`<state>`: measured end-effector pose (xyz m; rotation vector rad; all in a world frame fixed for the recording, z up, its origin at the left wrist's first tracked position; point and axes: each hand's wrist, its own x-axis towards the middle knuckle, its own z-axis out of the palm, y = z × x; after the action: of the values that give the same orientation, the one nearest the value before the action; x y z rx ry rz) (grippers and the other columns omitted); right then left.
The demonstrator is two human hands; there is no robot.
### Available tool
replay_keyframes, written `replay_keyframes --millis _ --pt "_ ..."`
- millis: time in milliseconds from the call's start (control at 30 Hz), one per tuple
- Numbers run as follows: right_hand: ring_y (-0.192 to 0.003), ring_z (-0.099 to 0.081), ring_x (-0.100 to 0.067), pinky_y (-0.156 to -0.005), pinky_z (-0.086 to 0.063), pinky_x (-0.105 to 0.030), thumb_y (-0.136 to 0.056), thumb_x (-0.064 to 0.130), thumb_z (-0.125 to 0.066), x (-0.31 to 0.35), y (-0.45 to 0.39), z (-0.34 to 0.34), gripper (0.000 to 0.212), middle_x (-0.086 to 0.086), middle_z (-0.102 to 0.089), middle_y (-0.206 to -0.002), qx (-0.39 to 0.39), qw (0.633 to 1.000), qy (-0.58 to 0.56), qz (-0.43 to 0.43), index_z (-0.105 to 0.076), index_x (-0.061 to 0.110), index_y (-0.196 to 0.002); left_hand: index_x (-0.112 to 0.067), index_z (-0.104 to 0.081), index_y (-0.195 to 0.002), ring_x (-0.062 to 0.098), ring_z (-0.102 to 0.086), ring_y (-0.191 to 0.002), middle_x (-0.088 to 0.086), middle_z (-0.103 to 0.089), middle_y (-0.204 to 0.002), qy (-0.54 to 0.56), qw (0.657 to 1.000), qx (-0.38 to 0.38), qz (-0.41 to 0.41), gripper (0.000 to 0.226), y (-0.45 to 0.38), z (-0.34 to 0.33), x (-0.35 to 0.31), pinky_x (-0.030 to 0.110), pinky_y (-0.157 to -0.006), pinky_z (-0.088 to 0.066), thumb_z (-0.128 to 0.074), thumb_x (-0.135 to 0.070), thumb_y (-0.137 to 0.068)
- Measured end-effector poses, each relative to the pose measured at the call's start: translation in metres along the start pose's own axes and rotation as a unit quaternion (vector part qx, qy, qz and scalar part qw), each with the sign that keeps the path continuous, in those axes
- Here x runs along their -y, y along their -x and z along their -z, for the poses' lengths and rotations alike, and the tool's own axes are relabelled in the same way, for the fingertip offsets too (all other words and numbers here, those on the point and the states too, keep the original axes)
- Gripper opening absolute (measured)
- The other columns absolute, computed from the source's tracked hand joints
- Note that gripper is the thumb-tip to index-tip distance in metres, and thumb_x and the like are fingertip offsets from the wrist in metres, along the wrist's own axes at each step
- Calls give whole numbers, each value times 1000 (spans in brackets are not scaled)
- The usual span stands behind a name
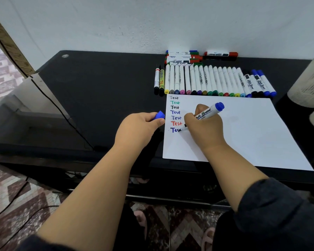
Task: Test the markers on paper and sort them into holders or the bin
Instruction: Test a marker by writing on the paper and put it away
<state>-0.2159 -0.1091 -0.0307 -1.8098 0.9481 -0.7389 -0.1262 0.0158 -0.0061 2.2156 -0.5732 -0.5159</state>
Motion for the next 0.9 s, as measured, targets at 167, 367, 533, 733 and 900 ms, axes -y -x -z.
replay_keyframes --millis 167,367,533,733,900 --pt "-40 -34 -5 -38 -22 -11 -85 6 -52 1 0 0 38 3 -28 -54 -8 1000 -11 -3 -27 16 -60 -35 -58 -126 7 -55 -86 -12 -61 -120 -5 1000 6 -6 35 0 -1 0 25 -73 -47 -56 -40 -91" --pt "-43 -32 -6 -37 -22 -12 -83 5 -52 2 1 1 39 1 -28 -55 4 1000 -18 -10 -24 17 -58 -36 -58 -126 8 -58 -86 -14 -62 -114 -4 1000 8 -4 35 -1 -2 0 26 -74 -50 -57 -40 -91" --pt "-45 -34 -6 -39 -25 -13 -83 6 -52 5 -2 4 35 -1 -33 -56 -16 995 -84 -52 -28 17 -59 -38 -59 -123 5 -57 -73 -19 -60 -95 3 1000 10 1 34 -1 0 0 25 -68 -51 -60 -39 -89" --pt "-37 -33 -9 -43 -25 -18 -83 1 -52 13 -7 13 40 5 -40 -42 -9 962 -255 -95 -30 19 -54 -38 -63 -117 2 -53 -56 -22 -63 -86 23 999 38 -19 31 4 2 -2 19 -54 -44 -64 -38 -86" --pt "-37 -35 -7 -42 -28 -16 -86 2 -54 20 -5 16 39 6 -42 -42 17 954 -288 -85 -34 18 -55 -38 -64 -116 -4 -55 -61 -20 -63 -90 14 997 63 -42 33 8 1 -7 14 -55 -38 -67 -39 -83"
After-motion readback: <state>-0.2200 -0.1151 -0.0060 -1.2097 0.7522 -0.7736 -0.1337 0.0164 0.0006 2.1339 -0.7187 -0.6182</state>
